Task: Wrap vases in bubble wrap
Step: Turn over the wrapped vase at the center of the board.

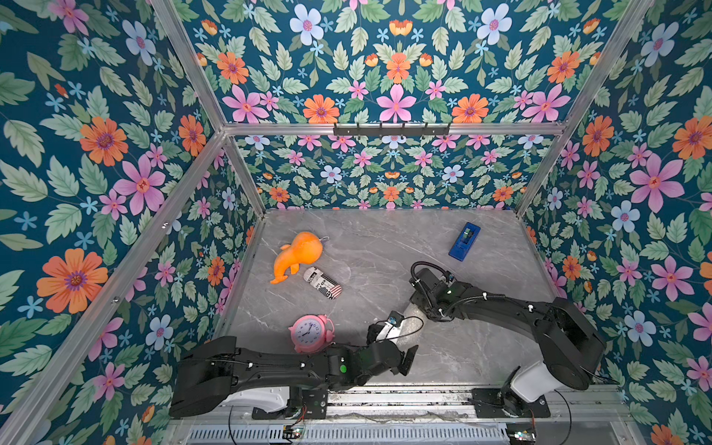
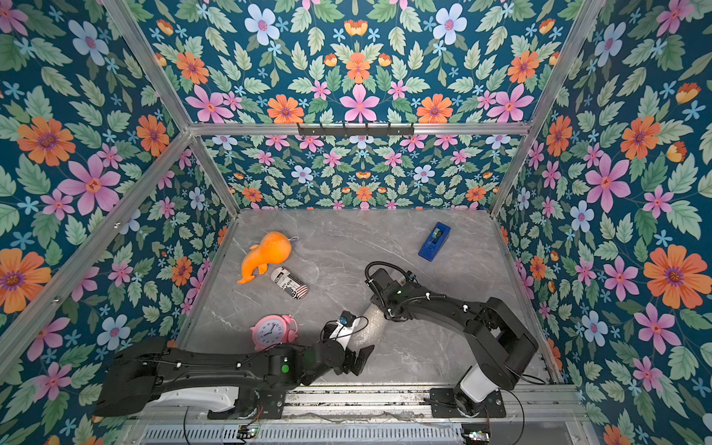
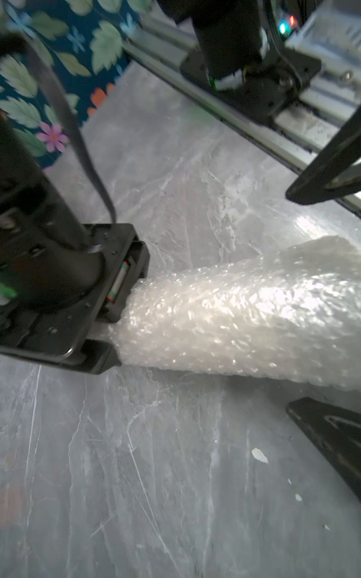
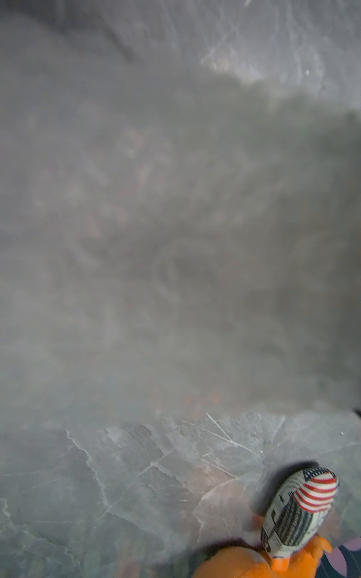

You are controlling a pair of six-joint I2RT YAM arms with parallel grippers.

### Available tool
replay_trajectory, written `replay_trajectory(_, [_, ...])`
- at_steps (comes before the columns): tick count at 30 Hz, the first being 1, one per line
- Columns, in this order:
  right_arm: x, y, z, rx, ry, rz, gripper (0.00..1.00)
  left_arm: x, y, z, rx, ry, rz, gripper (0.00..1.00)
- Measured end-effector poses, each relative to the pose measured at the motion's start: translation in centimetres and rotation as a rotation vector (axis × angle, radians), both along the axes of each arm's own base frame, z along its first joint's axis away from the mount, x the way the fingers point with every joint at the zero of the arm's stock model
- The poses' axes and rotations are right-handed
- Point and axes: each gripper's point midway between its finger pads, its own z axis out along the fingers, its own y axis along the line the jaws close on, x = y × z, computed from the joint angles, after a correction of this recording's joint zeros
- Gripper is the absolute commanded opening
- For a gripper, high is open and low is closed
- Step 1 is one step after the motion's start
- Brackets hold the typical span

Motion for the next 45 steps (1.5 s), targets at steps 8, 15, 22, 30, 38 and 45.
replay_trajectory(8, [-0.1, 0.4, -0.2, 0.03, 0.019, -0.008, 0.4, 0.6, -1.5, 0.1, 0.202, -0.196, 0.022, 1.0])
replay_trajectory(15, [-0.7, 1.2, -0.1, 0.056, 0.03, 0.008, 0.41, 2.0, -0.6, -1.5, 0.41, -0.308, 0.061, 0.99])
replay_trajectory(22, [-0.6, 1.8, 0.4, 0.071, 0.019, 0.016, 0.41, 2.6, 0.1, -1.5, 0.506, -0.377, 0.058, 0.99])
replay_trajectory(30, [-0.8, 3.1, 0.9, 0.086, 0.014, 0.039, 0.42, 3.4, -0.3, -2.0, 0.615, -0.454, 0.065, 0.96])
replay_trajectory(38, [-0.9, 3.4, 1.2, 0.093, 0.009, 0.043, 0.42, 4.0, 0.6, -2.2, 0.674, -0.482, 0.079, 0.75])
replay_trajectory(45, [-0.8, 3.1, 1.9, 0.093, -0.018, 0.04, 0.46, 4.4, 0.9, -2.1, 0.672, -0.484, 0.107, 0.44])
